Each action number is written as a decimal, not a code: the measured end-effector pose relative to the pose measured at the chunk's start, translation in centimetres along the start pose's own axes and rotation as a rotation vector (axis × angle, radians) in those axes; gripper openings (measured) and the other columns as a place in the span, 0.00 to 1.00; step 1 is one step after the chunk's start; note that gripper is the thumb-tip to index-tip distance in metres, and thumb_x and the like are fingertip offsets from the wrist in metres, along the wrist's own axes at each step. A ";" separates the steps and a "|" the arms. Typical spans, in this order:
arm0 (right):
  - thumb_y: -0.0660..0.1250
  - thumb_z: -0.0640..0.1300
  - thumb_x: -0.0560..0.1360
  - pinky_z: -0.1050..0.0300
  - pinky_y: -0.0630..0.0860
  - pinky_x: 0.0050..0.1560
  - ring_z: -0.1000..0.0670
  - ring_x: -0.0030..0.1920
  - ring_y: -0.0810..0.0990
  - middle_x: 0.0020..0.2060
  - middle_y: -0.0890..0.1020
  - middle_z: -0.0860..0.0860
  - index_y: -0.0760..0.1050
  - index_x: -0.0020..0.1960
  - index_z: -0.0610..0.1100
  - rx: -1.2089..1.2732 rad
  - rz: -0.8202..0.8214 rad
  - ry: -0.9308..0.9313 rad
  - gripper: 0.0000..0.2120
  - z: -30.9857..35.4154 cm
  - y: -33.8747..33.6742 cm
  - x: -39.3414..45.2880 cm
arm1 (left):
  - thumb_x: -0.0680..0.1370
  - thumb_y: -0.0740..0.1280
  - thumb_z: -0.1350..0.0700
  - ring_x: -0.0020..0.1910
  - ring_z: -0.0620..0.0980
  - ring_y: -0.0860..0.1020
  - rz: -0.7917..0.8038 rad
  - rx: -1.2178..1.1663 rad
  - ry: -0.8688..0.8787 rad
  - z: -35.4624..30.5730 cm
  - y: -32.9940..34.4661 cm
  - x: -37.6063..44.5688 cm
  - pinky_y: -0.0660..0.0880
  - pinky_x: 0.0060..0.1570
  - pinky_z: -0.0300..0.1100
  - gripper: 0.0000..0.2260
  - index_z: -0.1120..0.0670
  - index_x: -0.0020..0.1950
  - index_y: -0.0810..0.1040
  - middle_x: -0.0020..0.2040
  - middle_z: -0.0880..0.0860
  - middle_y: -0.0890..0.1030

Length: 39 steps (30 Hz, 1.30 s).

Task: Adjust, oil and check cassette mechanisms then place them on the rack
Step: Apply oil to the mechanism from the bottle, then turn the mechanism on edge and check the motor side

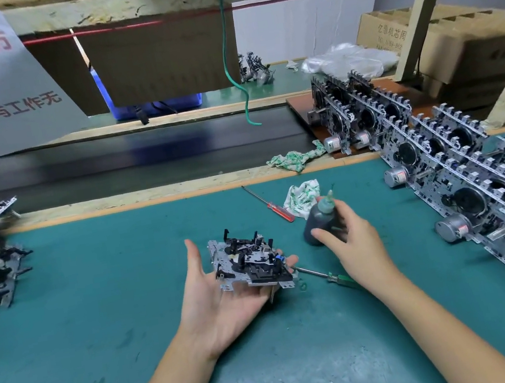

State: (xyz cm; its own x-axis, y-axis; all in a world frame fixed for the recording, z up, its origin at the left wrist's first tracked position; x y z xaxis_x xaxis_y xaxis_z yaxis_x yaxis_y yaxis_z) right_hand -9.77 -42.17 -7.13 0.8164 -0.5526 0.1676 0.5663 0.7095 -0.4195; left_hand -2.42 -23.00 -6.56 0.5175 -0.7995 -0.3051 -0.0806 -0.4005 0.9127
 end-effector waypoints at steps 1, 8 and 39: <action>0.69 0.38 0.74 0.46 0.73 0.62 0.48 0.57 0.79 0.52 0.80 0.52 0.70 0.66 0.46 -0.038 0.006 0.001 0.22 -0.1 0.1 -0.1 | 0.67 0.62 0.30 0.62 0.77 0.70 0.006 -0.006 0.006 0.0 0.0 0.0 0.66 0.65 0.60 0.45 0.67 0.67 0.67 0.64 0.73 0.70; 0.71 0.44 0.73 0.58 0.73 0.55 0.52 0.50 0.78 0.47 0.78 0.56 0.68 0.58 0.50 -0.105 -0.044 0.022 0.18 -0.2 -0.2 -0.5 | 0.69 0.59 0.28 0.64 0.71 0.70 0.060 0.076 0.003 -0.5 0.0 -0.2 0.72 0.61 0.63 0.46 0.67 0.69 0.67 0.67 0.70 0.70; 0.60 0.69 0.69 0.62 0.65 0.46 0.53 0.39 0.75 0.36 0.76 0.57 0.74 0.37 0.48 -0.740 0.151 -0.624 0.24 0.8 -2.8 -7.7 | 0.64 0.55 0.25 0.31 0.50 0.81 -0.477 1.564 0.204 -4.1 0.4 -2.3 0.78 0.36 0.44 0.36 0.54 0.50 0.80 0.38 0.51 0.84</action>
State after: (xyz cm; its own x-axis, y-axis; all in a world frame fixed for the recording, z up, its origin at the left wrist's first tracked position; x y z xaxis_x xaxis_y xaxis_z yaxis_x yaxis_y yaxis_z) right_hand -17.57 -39.58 -6.55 0.9083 0.0036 0.4183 0.4107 0.1825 -0.8933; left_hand -0.12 -19.42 -4.40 0.8324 -0.4618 -0.3064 -0.5538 -0.7140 -0.4284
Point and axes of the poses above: each hand's wrist, its own x-axis towards the middle knuckle, its own y-axis out of the palm, z = x × y, the point moved 1 cm from there along x, towards the middle knuckle
